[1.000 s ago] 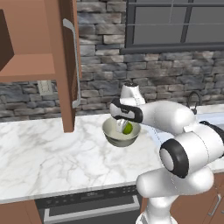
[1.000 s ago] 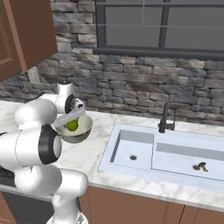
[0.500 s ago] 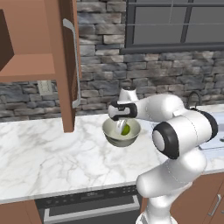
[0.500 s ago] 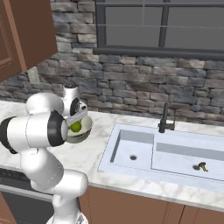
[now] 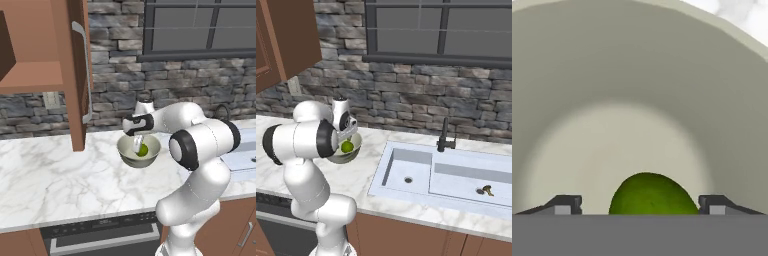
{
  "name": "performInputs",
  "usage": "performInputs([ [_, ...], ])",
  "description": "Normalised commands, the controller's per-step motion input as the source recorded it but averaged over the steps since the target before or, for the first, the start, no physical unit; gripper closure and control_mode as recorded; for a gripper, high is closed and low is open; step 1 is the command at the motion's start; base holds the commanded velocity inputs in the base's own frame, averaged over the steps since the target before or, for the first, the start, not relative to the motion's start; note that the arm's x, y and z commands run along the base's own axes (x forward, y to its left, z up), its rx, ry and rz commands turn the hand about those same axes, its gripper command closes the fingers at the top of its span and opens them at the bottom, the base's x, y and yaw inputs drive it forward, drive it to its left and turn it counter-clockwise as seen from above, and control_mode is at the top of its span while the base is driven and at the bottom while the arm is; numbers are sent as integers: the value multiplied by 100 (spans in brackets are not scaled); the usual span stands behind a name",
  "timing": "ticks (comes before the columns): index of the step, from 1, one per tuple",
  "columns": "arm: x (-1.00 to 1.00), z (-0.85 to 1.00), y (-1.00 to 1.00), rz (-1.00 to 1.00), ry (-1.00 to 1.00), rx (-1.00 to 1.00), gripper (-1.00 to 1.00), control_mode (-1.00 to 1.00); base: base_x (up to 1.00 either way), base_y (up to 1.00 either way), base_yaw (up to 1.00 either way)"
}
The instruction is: Pick the limes from the cabinet and place them in one bowl. Pick the mushroom from the sink and place it in the other bowl.
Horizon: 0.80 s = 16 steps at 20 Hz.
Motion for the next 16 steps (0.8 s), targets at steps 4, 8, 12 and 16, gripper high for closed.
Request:
performInputs([
  [4,0,14,1,0,6,-6,-100,-100,0,0,0],
  [8,0,41,-3,-1,12,-8,-100,-100,0,0,0],
  [12,-2,64,-3,-10,11,1,-100,-100,0,0,0],
  [16,-18,48,-8,-18,10,7,-100,-100,0,0,0],
])
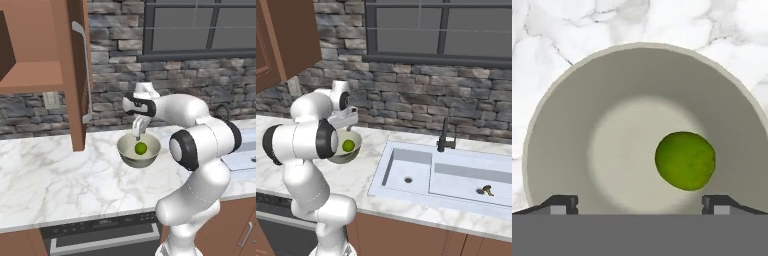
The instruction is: Pick the limes from the cabinet and place them in one bowl. Pick the mushroom from the sink and place it in the other bowl.
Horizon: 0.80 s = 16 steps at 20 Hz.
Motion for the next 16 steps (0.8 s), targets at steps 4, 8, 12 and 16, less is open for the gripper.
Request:
performInputs([
  [4,-15,14,-17,-37,2,3,-100,-100,0,0,0],
  [8,-55,7,-9,-25,-8,0,-100,-100,0,0,0],
  [12,-77,4,0,-17,-16,-5,-100,-100,0,0,0],
  [16,-67,5,0,-15,-26,-5,-100,-100,0,0,0],
])
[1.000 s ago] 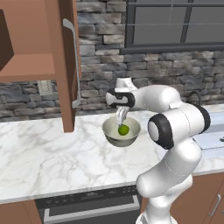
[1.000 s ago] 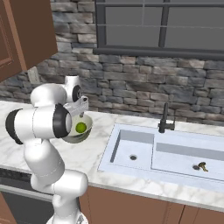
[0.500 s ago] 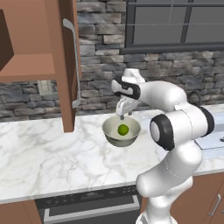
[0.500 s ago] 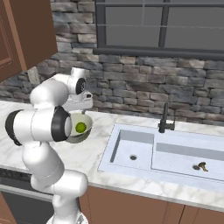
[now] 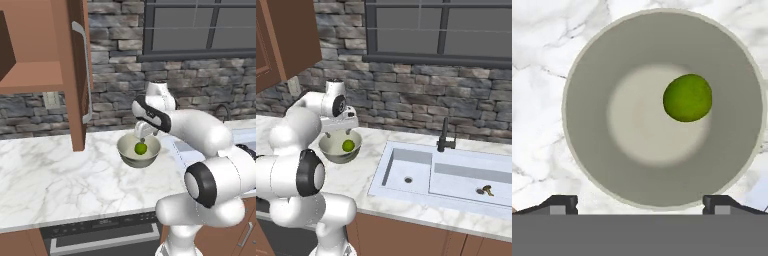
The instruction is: Pick the limes from the cabinet and place them in one bowl. Pick the mushroom from the sink and place it in the other bowl.
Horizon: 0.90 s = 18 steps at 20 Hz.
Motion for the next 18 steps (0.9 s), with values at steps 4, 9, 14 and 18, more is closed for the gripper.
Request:
performInputs([
  [4,-39,1,0,-27,-21,-7,-100,-100,0,0,0],
  [9,-29,-10,-2,-37,-9,-4,-100,-100,0,0,0],
  [14,-7,-29,0,-43,-3,-7,-100,-100,0,0,0],
  [18,-33,-2,-29,-30,2,5,-100,-100,0,0,0],
])
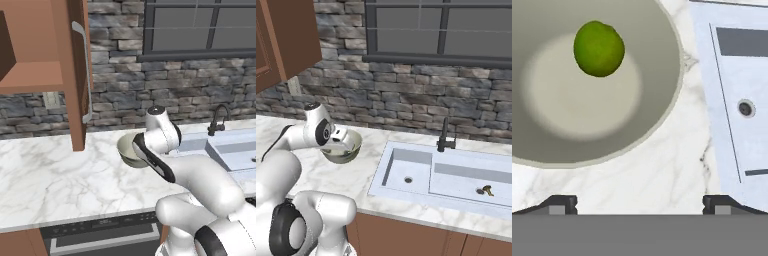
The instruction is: Pick the limes from the cabinet and place them in one bowl. Pick the mushroom from the sink and place it in the other bowl.
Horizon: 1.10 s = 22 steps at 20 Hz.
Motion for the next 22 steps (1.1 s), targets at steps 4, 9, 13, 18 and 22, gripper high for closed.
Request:
performInputs([
  [4,-44,19,-18,-2,12,15,-100,-100,0,0,0],
  [9,-64,13,-8,10,1,3,-100,-100,0,0,0],
  [13,-58,31,-33,10,-14,-1,-100,-100,0,0,0],
  [18,-75,33,-23,1,-15,0,-100,-100,0,0,0],
  [22,-64,9,-8,-4,-10,7,-100,-100,0,0,0],
])
